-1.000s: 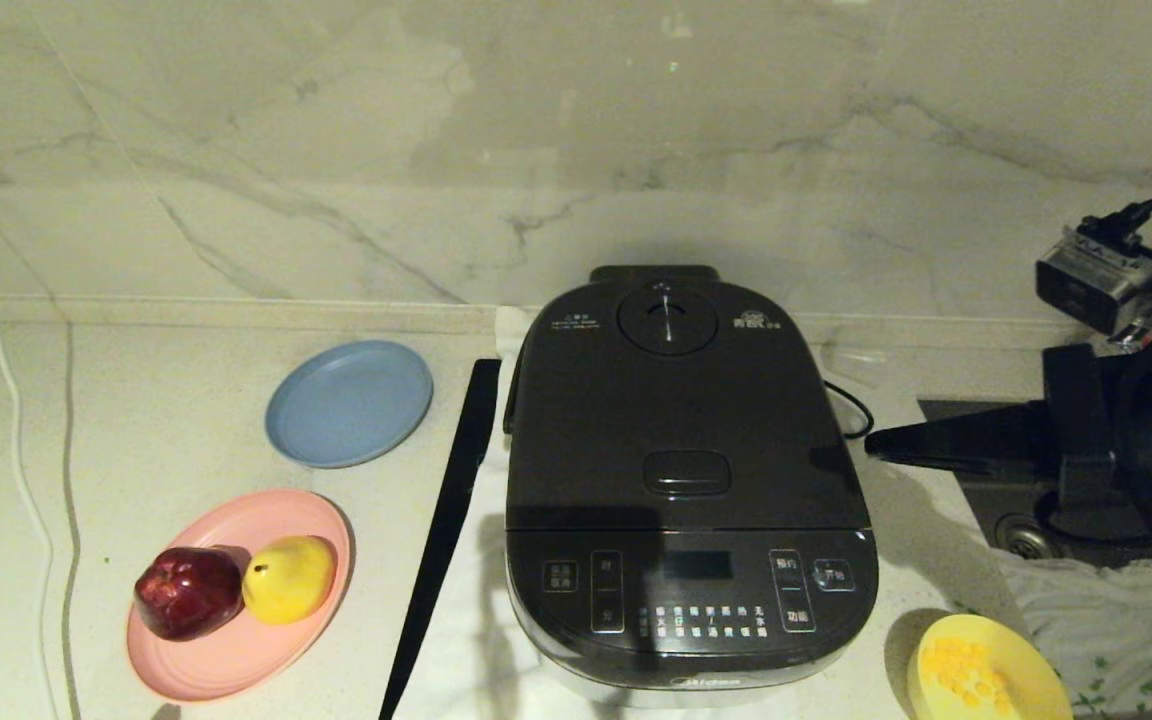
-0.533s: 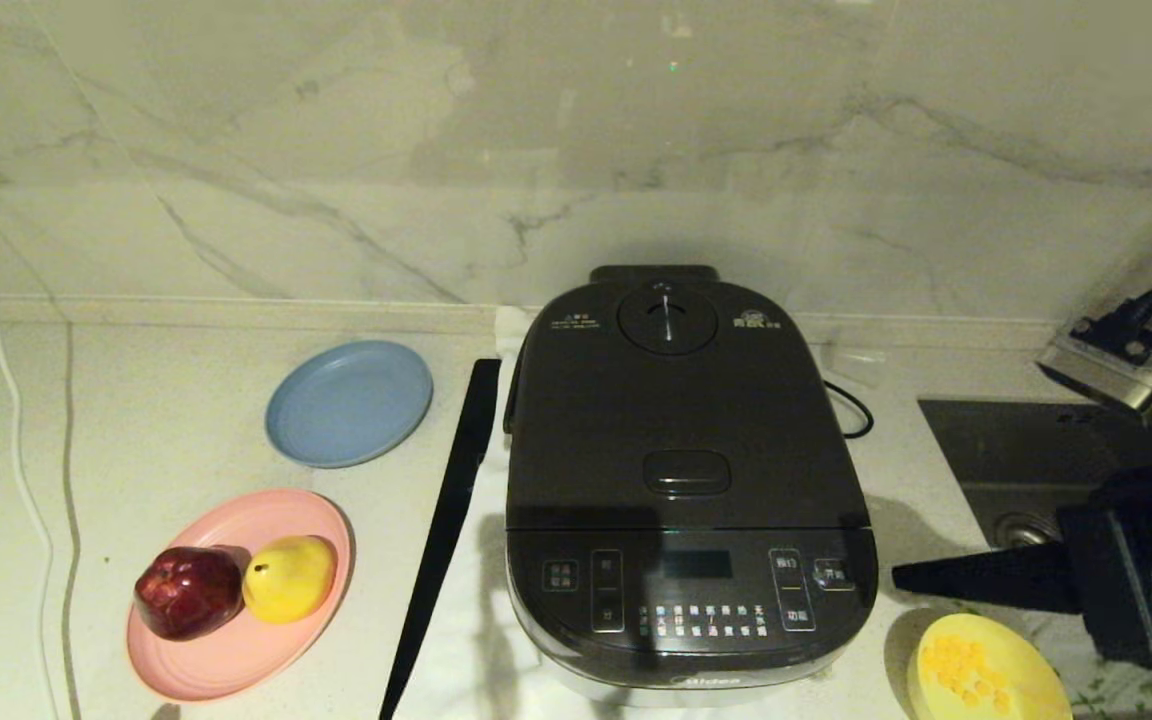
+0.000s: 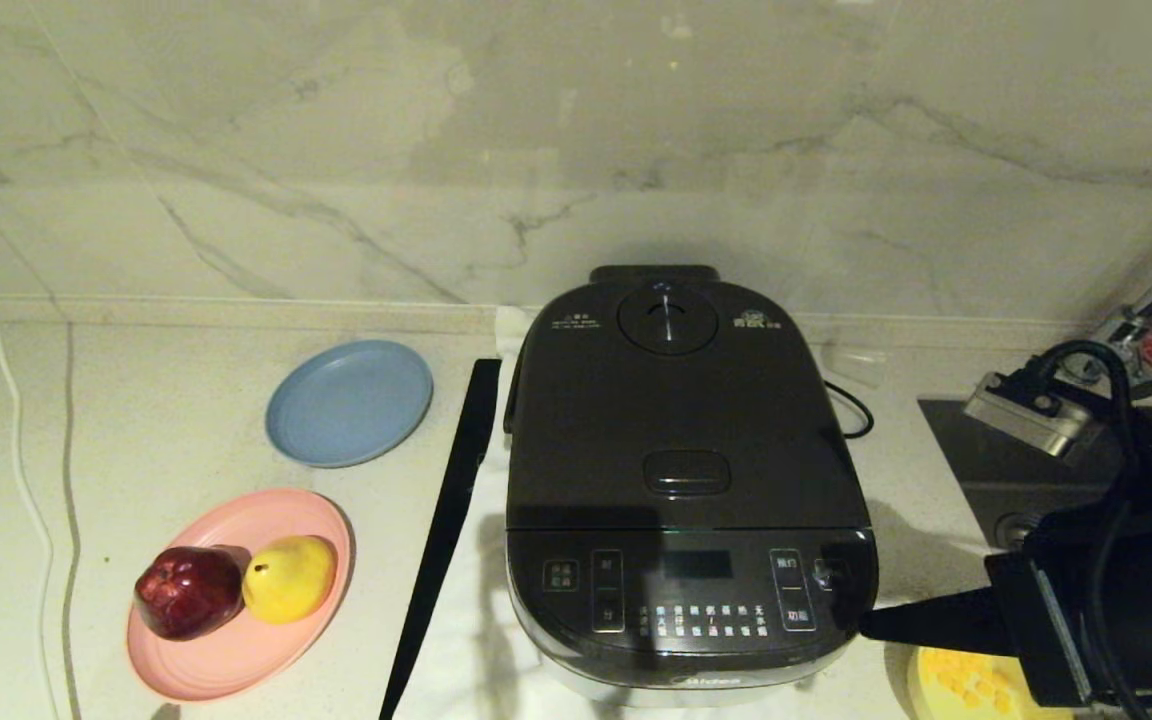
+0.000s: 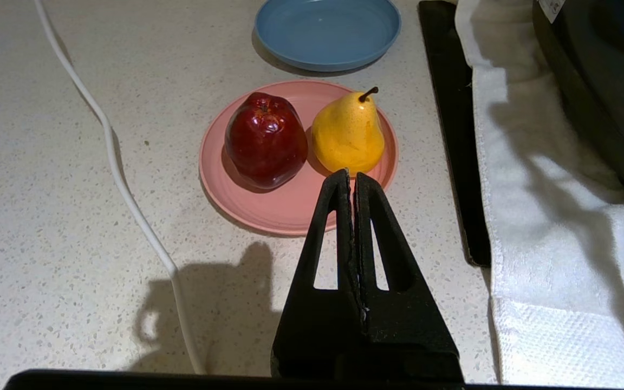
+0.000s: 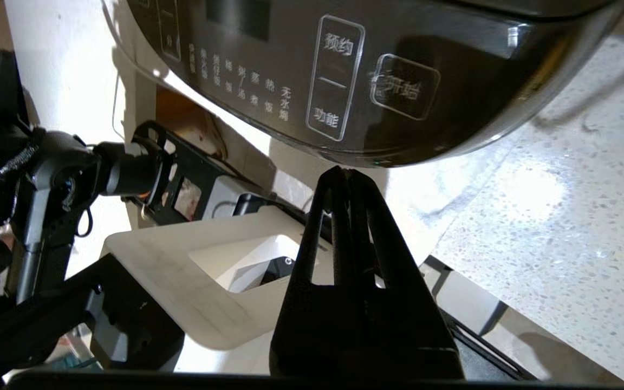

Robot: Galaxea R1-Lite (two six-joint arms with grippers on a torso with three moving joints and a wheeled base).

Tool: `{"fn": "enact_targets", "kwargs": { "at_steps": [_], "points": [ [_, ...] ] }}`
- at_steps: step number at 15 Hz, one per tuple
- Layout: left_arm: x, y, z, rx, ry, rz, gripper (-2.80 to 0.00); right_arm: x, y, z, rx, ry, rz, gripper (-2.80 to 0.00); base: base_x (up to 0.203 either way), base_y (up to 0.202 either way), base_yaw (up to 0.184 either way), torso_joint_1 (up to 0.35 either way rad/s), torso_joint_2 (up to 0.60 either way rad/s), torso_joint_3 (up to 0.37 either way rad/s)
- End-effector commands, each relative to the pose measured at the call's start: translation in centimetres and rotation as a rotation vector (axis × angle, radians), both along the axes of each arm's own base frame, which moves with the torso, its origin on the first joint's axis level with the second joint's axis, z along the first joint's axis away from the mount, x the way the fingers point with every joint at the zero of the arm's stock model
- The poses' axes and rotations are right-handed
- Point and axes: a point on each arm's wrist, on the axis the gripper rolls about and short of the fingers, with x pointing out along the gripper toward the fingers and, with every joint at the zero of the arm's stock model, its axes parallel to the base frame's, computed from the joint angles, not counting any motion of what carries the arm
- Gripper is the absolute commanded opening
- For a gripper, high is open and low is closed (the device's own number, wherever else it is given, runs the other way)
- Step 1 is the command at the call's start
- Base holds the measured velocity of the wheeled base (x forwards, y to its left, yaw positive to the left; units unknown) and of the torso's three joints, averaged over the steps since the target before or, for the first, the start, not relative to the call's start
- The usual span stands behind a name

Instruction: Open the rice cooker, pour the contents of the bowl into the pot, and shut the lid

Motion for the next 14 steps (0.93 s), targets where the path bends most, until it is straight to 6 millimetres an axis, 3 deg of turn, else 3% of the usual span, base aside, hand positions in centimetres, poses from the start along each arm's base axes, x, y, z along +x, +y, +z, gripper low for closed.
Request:
{"fn": "enact_targets", "kwargs": {
  "at_steps": [1, 14],
  "points": [
    [0.1, 0.0, -0.2, 0.0, 0.008, 0.0, -2.8, 0.2, 0.5, -0.4, -0.013, 0.02, 0.012, -2.8, 0.0, 0.0, 0.0, 0.0, 0.0, 0.0],
    [0.1, 0.0, -0.2, 0.0, 0.009, 0.0, -2.8, 1.7, 1.5, -1.1, -0.009, 0.027, -0.036, -2.8, 0.0, 0.0, 0.0, 0.0, 0.0, 0.0]
  ]
}}
